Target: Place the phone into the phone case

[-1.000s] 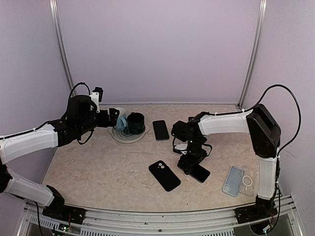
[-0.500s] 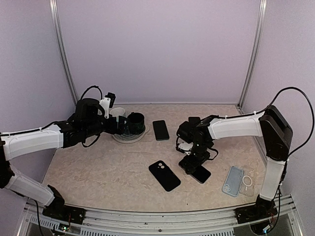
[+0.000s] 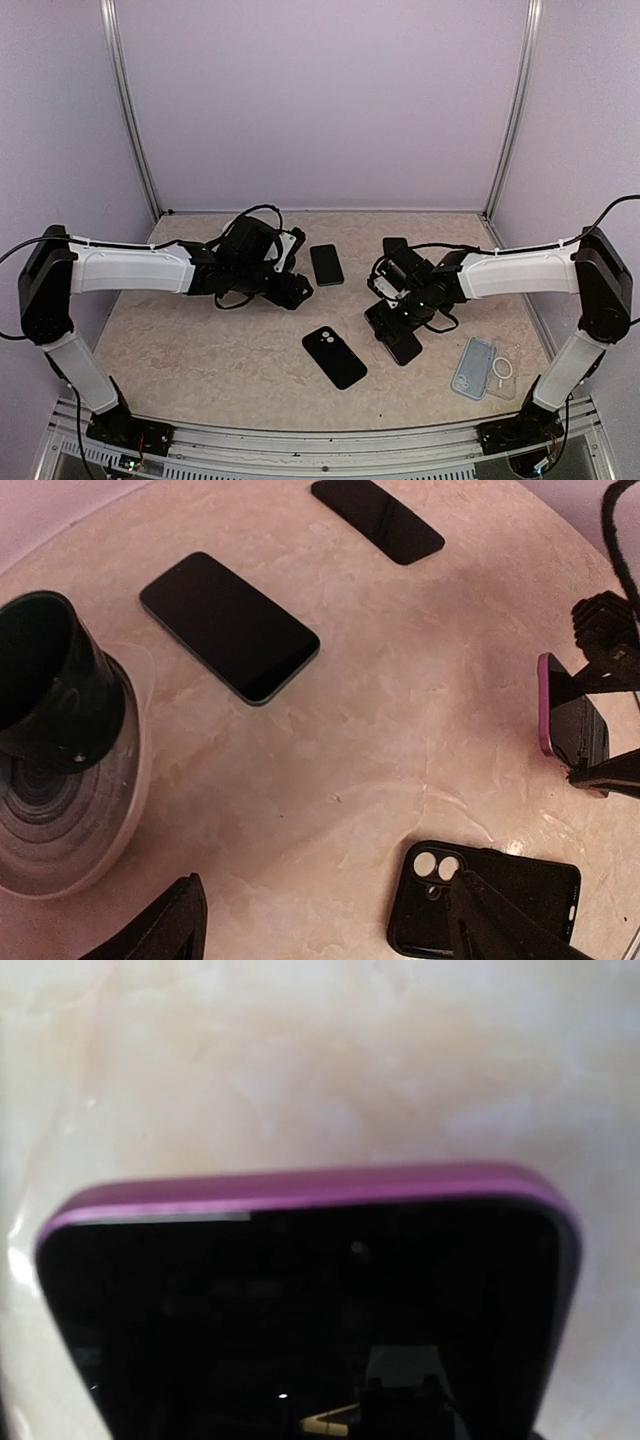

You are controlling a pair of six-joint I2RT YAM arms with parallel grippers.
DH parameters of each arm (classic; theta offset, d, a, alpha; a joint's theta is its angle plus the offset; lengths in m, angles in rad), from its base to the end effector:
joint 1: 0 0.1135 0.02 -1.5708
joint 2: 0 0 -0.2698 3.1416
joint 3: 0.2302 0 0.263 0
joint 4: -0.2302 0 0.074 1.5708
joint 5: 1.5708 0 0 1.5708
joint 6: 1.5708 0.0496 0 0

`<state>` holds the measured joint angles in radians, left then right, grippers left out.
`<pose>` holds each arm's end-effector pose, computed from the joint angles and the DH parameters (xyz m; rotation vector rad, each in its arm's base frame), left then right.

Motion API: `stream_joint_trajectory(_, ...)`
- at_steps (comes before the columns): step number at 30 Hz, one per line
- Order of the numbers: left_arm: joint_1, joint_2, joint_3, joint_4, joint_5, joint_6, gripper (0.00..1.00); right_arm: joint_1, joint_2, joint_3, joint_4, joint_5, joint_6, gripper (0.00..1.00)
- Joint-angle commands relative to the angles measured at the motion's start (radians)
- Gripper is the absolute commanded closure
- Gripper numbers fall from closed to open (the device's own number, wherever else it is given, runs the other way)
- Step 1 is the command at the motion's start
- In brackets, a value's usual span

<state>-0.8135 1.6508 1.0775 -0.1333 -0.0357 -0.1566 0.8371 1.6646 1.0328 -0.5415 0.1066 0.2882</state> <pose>0.2645 -0.2773 0.2137 0.7305 2.2028 -0.4624 0.2283 0.2453 0.1656 -0.7154 2.6496 0.1710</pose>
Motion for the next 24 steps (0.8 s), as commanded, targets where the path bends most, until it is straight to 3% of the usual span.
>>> stream_joint_trajectory(1, 0.000, 0.094, 0.058, -0.103, 0.087, -0.082, 0.23, 0.013, -0.058, -0.030, 0.081, 0.061, 0.035, 0.53)
stream_joint_trajectory(5, -0.014, 0.128, 0.041, -0.104, 0.137, -0.109, 0.27, 0.013, -0.102, -0.067, 0.130, 0.062, 0.041, 0.53)
stream_joint_trajectory(14, -0.066, 0.046, -0.098, -0.132, -0.035, -0.152, 0.42, 0.028, -0.162, -0.070, 0.140, 0.113, 0.058, 0.54)
stream_joint_trajectory(18, -0.105, 0.025, -0.156, -0.127, -0.099, -0.156, 0.43, 0.049, -0.170, -0.062, 0.160, 0.125, 0.070, 0.54)
stream_joint_trajectory(24, -0.166, 0.093, -0.143, -0.092, -0.046, -0.125, 0.50, 0.087, -0.146, -0.019, 0.158, 0.168, 0.094, 0.55)
